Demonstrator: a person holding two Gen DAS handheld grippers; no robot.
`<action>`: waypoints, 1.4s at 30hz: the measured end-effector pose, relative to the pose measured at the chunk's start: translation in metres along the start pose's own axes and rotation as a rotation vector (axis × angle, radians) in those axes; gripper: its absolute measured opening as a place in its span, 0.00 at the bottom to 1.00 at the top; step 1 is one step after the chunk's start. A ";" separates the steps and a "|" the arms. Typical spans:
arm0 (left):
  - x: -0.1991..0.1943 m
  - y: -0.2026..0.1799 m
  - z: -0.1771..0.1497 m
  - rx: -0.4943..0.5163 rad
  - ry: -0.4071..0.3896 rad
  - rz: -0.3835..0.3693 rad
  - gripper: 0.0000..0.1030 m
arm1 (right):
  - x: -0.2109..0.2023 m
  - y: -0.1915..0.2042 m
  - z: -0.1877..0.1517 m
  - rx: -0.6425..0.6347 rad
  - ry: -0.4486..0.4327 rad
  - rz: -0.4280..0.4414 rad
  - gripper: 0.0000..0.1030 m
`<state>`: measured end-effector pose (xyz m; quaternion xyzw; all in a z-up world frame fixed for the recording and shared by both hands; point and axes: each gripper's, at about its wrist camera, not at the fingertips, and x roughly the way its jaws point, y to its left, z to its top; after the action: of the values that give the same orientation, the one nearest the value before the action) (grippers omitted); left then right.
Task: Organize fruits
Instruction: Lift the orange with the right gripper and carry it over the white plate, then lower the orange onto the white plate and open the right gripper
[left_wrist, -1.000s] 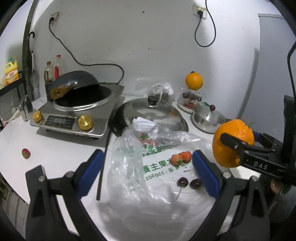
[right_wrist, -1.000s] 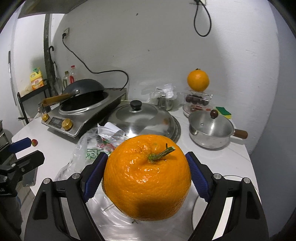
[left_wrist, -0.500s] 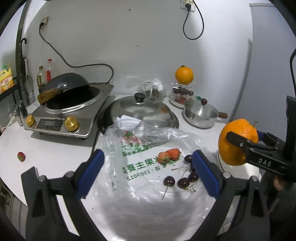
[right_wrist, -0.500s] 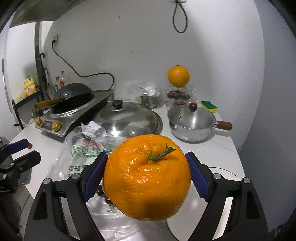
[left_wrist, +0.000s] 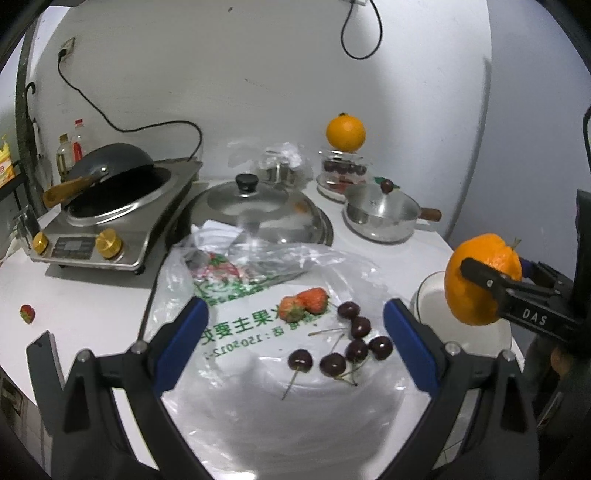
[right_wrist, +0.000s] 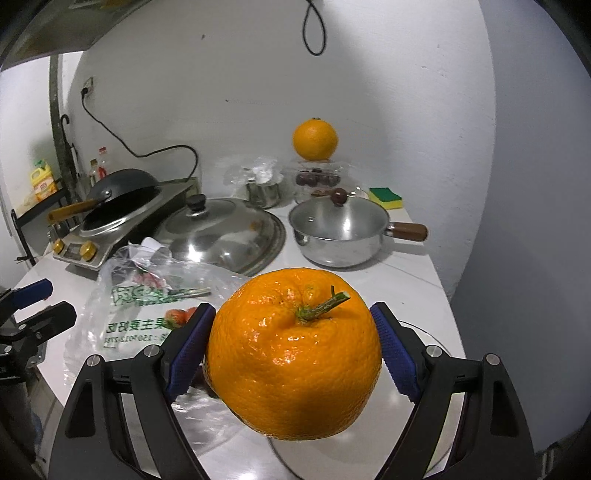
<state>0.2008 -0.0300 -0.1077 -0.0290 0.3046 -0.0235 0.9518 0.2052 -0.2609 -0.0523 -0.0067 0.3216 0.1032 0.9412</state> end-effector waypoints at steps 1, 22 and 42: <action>0.001 -0.002 0.000 0.003 0.002 0.000 0.94 | 0.000 -0.004 -0.001 0.003 0.002 -0.004 0.84; 0.045 -0.041 0.000 0.031 0.069 -0.014 0.94 | 0.027 -0.059 -0.017 0.049 0.070 -0.041 0.84; 0.082 -0.042 0.000 0.036 0.124 -0.013 0.94 | 0.065 -0.068 -0.018 0.058 0.124 -0.038 0.85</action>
<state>0.2665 -0.0771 -0.1523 -0.0123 0.3625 -0.0368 0.9312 0.2583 -0.3164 -0.1096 0.0081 0.3819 0.0753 0.9211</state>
